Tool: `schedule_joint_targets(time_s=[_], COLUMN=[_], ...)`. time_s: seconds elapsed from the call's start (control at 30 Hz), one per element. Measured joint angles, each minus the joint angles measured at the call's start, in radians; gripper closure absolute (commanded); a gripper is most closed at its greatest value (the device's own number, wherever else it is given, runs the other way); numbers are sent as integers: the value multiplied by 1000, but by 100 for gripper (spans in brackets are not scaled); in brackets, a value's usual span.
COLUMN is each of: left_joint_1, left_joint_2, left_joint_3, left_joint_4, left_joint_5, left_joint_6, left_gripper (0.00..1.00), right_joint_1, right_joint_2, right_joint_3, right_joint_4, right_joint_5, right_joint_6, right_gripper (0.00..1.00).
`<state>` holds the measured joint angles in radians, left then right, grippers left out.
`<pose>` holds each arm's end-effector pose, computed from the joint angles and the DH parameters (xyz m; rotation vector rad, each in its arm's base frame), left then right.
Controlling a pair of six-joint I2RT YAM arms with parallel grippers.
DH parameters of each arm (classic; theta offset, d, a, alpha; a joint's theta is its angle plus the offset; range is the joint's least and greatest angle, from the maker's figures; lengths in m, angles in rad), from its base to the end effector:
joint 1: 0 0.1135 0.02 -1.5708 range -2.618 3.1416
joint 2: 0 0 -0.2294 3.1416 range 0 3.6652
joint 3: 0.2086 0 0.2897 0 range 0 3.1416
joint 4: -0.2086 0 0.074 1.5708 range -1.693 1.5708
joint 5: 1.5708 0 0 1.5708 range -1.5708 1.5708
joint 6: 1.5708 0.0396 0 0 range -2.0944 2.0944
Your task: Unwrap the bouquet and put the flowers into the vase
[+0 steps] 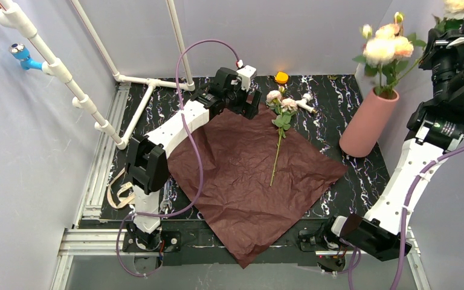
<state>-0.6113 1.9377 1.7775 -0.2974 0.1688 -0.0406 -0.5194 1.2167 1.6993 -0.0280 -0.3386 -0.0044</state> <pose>0.3999 -0.2884 0.2917 0.6866 1.9537 -0.5778 0.2355 -0.1195 0.5622 -0.0112 1.1479 -0.2764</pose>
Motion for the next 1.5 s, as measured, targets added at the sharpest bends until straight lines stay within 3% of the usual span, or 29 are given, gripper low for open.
schedule_joint_targets(time_s=[0.3, 0.6, 0.87, 1.3, 1.5], left_joint_1=[1, 1, 1, 1, 1], left_joint_2=[22, 22, 20, 18, 18], left_joint_3=[16, 16, 2, -5, -5], left_joint_4=[-20, 2, 16, 29, 29], left_joint_5=[-4, -5, -5, -5, -10], left_joint_6=[4, 15, 22, 23, 23], left_gripper=[2, 2, 2, 2, 2], right_joint_1=[3, 3, 2, 3, 3], right_joint_2=[103, 90, 74, 84, 57], right_joint_3=[32, 172, 184, 195, 103], right_joint_4=[-159, -288, -381, -394, -353], right_joint_5=[5, 26, 34, 48, 48], right_joint_6=[35, 54, 45, 30, 28], right_gripper=[99, 99, 99, 99, 99])
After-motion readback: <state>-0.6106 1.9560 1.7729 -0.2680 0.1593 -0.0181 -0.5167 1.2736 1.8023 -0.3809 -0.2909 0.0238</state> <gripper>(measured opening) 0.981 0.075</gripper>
